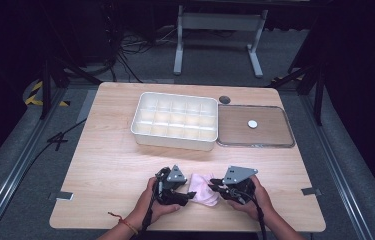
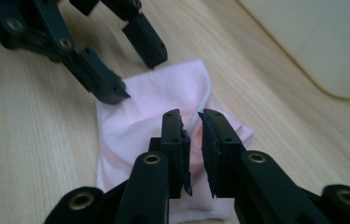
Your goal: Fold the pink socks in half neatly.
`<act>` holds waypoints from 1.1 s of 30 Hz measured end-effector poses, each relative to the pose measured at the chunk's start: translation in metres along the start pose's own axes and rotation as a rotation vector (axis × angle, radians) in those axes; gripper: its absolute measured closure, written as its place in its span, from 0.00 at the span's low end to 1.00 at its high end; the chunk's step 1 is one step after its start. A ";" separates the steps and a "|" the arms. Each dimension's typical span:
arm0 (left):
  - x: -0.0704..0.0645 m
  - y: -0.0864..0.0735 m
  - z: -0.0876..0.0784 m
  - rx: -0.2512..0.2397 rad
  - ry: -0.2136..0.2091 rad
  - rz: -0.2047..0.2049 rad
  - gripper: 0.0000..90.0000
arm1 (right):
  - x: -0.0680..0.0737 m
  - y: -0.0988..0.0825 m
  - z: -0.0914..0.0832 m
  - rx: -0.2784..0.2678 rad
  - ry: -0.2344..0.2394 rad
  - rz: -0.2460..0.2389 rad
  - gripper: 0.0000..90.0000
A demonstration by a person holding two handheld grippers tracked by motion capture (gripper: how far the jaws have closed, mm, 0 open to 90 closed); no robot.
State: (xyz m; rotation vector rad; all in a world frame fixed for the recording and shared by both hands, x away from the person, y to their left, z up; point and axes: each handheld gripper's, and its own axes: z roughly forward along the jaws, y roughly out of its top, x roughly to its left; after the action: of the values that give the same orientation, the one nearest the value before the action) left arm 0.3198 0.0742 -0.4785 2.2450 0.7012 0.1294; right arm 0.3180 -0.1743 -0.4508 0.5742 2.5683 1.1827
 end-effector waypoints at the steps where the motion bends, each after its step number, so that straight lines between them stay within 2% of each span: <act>1: 0.001 -0.001 0.000 -0.002 -0.001 0.010 0.49 | 0.000 0.001 -0.002 -0.011 0.000 0.005 0.91; 4: 0.002 -0.002 -0.001 -0.007 -0.008 0.007 0.50 | 0.000 0.003 -0.008 -0.044 0.011 0.011 0.94; 6: 0.003 -0.002 -0.001 -0.011 -0.016 -0.008 0.54 | 0.004 0.006 -0.007 -0.050 0.022 0.010 0.95; 8: 0.006 -0.002 -0.002 -0.019 -0.029 -0.006 0.59 | 0.007 0.007 -0.001 -0.035 0.039 -0.003 0.96; 10: 0.007 -0.003 -0.002 -0.023 -0.045 -0.032 0.63 | 0.010 0.007 0.005 -0.009 0.046 -0.023 0.95; 14: 0.008 -0.003 -0.002 -0.026 -0.050 -0.031 0.64 | 0.010 0.002 0.015 0.038 0.053 -0.023 0.94; 18: 0.009 -0.003 -0.002 -0.021 -0.062 -0.054 0.64 | 0.009 -0.004 0.024 0.075 0.061 -0.016 0.94; 19: 0.010 -0.003 -0.002 -0.025 -0.062 -0.048 0.64 | 0.009 -0.004 0.024 0.071 0.062 -0.011 0.94; 25: 0.010 0.000 0.001 -0.030 -0.075 -0.074 0.64 | 0.009 -0.004 0.025 0.077 0.061 -0.024 0.94; 31: 0.009 0.002 0.004 -0.029 -0.100 -0.085 0.72 | 0.009 -0.004 0.026 0.073 0.063 -0.010 0.94; 33: 0.009 0.002 0.004 -0.028 -0.094 -0.085 0.74 | 0.009 -0.004 0.026 0.073 0.063 -0.008 0.94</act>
State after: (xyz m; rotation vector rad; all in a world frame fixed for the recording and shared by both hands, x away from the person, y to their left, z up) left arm 0.3294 0.0751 -0.4810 2.1753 0.7378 -0.0082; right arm 0.3191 -0.1557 -0.4713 0.5503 2.6734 1.1256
